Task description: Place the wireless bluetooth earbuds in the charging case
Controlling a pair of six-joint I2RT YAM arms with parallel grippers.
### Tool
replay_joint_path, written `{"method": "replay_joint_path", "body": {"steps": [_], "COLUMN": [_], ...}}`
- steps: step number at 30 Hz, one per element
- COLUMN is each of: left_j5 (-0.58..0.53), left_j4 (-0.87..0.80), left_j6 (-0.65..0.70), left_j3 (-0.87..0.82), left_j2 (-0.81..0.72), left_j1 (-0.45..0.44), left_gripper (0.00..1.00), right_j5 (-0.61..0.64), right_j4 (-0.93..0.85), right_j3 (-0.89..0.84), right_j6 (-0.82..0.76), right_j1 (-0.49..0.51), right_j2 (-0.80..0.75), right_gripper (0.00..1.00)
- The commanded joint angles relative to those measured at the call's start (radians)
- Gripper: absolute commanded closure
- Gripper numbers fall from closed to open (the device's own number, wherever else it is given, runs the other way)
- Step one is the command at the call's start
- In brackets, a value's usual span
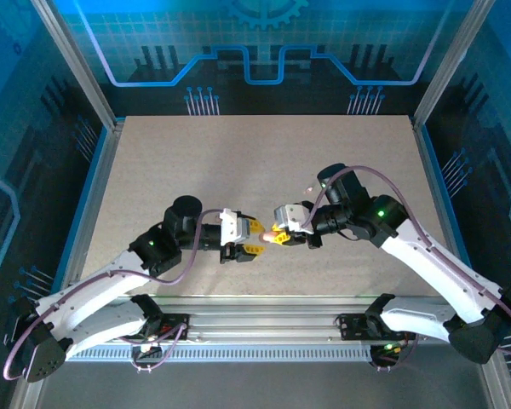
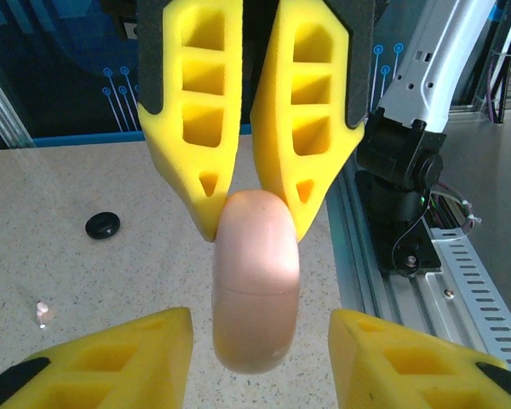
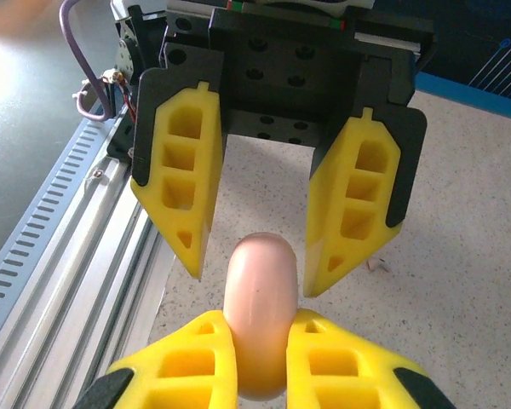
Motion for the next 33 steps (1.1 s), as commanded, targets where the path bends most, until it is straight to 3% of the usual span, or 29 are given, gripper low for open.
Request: {"method": "replay_joint_path", "body": {"steps": [1,8,18,29,30,32,33], "left_j5": [0.02,0.027,0.035,0.039,0.039,0.038,0.037], "left_j4": [0.011,0.043,0.106,0.09,0.089,0.09,0.09], "left_j6": [-0.006,-0.023,-0.058,-0.058,-0.058,-0.056,-0.056], "left_j3": [0.017,0.015,0.003,0.013,0.012,0.014,0.013], "left_j2": [0.011,0.029,0.038,0.049,0.048,0.046,0.045], "left_j1": [-0.009,-0.015,-0.019,-0.021,-0.022,-0.022,-0.023], "left_gripper": [0.57,0.63,0.63,0.8,0.81,0.82,0.82], "right_j5": [0.004,-0.006,-0.008,-0.01,-0.005,0.007,0.01], "right_j4": [-0.02,-0.011,-0.003,0.016,0.022,0.035,0.039], "right_j3": [0.033,0.035,0.028,0.021,0.019,0.007,0.001], "right_j6": [-0.016,-0.011,-0.004,0.008,0.013,0.022,0.024], "right_j1": [0.015,0.019,0.022,0.022,0.022,0.022,0.023], "right_j2": [0.007,0.008,0.011,0.005,0.004,-0.004,-0.006], "right_gripper": [0.91,0.91,0.91,0.91,0.86,0.61,0.54]}}
